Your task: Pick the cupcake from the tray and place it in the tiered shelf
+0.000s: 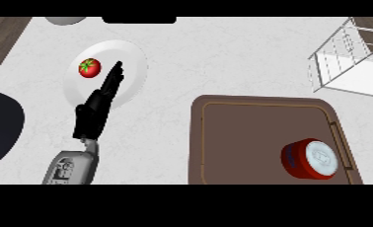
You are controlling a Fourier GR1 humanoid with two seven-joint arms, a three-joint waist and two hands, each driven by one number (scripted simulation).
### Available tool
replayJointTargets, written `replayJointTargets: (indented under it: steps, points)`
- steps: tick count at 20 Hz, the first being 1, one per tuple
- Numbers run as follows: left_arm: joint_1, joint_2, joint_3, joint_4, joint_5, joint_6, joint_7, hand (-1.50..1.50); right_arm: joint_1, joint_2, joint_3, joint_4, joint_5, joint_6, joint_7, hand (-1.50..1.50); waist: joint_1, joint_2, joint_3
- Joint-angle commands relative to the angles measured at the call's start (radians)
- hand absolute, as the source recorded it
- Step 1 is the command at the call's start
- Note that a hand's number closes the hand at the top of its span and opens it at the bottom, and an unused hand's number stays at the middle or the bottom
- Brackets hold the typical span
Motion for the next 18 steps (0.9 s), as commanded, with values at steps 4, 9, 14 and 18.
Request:
replayJointTargets:
  steps: [4, 9, 14, 18]
  points:
    - [-0.045, -0.022, -0.004, 0.031, -0.011, 0.013, 0.013, 0.00, -0.016, -0.015, -0.073, -0.052, -0.165, 0.057, -0.004, -1.50, -0.006, 0.001, 0.001]
    - [-0.018, -0.003, 0.021, -0.005, 0.013, -0.005, 0.025, 0.00, -0.027, -0.028, -0.044, -0.108, -0.238, 0.155, 0.024, -1.50, -0.004, -0.001, 0.001]
    - [0.032, 0.004, 0.000, -0.016, -0.010, -0.013, -0.027, 0.00, -0.079, -0.047, -0.081, -0.089, -0.284, 0.099, 0.054, -1.50, 0.004, 0.001, 0.001]
    - [0.032, -0.006, -0.012, -0.061, -0.016, -0.001, 0.023, 0.00, -0.139, -0.123, -0.184, -0.140, -0.351, 0.080, 0.117, -1.50, 0.001, -0.004, 0.001]
